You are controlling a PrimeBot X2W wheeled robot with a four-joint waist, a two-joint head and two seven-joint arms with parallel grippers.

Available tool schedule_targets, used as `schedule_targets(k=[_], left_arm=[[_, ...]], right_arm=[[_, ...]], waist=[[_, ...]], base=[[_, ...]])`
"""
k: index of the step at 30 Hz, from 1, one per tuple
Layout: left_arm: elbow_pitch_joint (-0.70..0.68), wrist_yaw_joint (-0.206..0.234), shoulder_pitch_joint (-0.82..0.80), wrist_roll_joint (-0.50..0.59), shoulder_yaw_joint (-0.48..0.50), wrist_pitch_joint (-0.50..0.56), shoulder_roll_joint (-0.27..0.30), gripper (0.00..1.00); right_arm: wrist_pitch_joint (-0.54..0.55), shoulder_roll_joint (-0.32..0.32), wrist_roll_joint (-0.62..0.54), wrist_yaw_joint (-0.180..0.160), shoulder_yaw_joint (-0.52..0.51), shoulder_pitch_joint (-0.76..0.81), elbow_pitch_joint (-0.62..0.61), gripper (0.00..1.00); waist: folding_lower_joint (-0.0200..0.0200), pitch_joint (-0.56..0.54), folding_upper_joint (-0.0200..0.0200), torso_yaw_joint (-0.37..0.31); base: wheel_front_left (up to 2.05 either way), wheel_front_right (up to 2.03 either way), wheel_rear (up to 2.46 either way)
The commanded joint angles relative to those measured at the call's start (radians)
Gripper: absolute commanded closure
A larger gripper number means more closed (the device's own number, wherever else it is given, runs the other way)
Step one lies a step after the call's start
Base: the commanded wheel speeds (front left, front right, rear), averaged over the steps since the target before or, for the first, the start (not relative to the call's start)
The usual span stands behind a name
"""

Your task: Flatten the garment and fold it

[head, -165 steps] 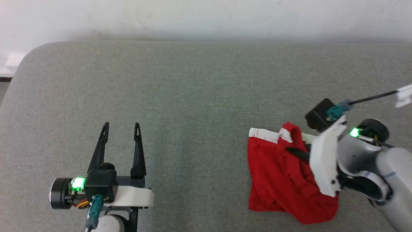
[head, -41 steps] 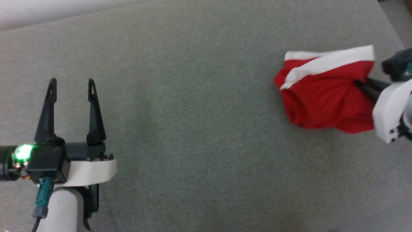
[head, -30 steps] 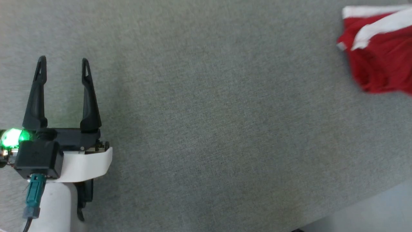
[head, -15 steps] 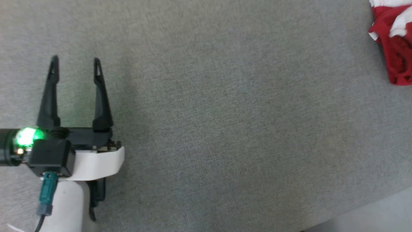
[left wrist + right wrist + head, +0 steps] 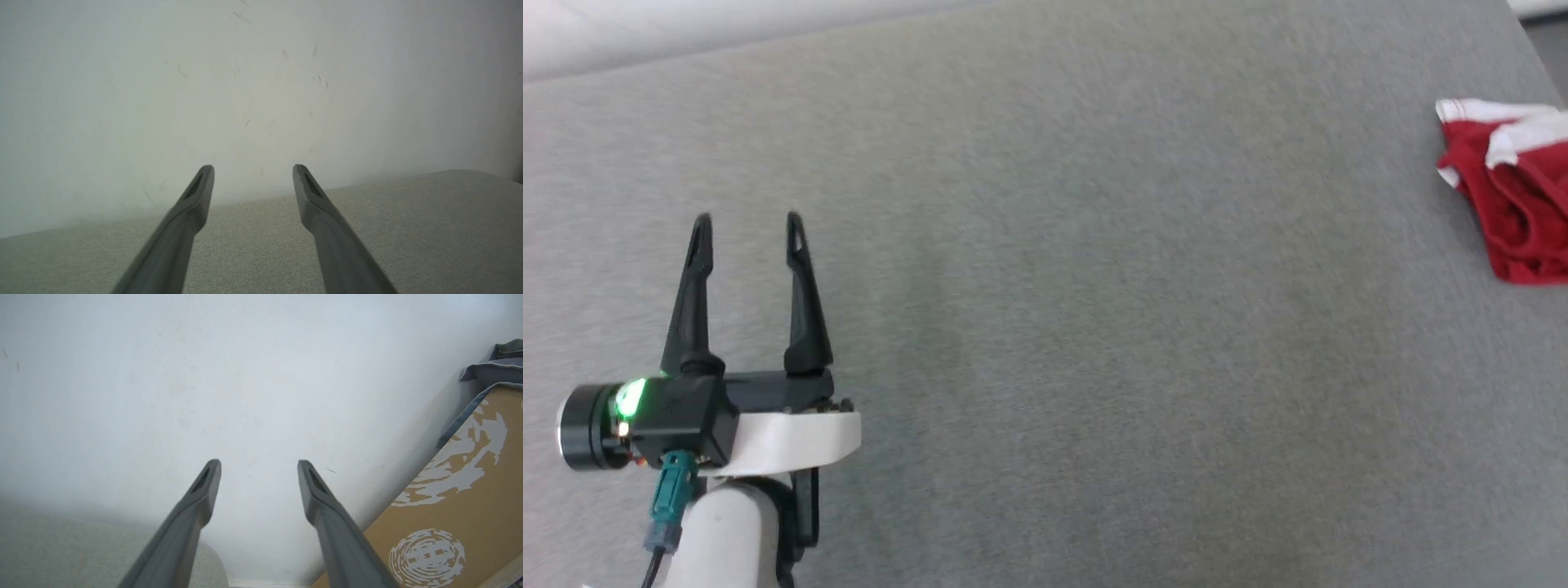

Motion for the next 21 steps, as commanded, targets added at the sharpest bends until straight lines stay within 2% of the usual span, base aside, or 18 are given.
schedule_targets(k=[1, 7, 11, 15, 21], left_arm=[[0.011, -0.003, 0.021, -0.006, 0.013, -0.005, -0.007, 0.0], [0.036, -0.013, 0.048, -0.007, 0.029, -0.005, -0.029, 0.0], [0.056, -0.024, 0.065, -0.008, 0.037, -0.005, -0.042, 0.0], [0.087, -0.029, 0.095, -0.006, 0.044, -0.005, -0.054, 0.0], [0.125, -0.045, 0.126, -0.001, 0.048, -0.005, -0.063, 0.0]], right_arm=[[-0.01, 0.052, -0.007, -0.002, -0.027, 0.036, -0.044, 0.0], [-0.015, 0.208, -0.022, -0.002, -0.078, 0.182, -0.276, 0.0], [-0.015, 0.294, -0.033, -0.002, -0.069, 0.316, -0.386, 0.0], [-0.015, 0.367, -0.046, -0.002, -0.052, 0.463, -0.447, 0.0], [-0.015, 0.454, -0.031, -0.002, -0.068, 0.641, -0.472, 0.0]], waist=[[0.0003, -0.085, -0.0001, 0.082], [0.0003, -0.141, -0.0001, 0.133], [0.0003, -0.178, -0.0001, 0.161], [0.0003, -0.219, -0.0001, 0.174], [0.0003, -0.26, -0.0001, 0.178]], base=[[0.0, 0.0, 0.0], [0.0, 0.0, 0.0], [0.0, 0.0, 0.0], [0.0, 0.0, 0.0], [0.0, 0.0, 0.0]])
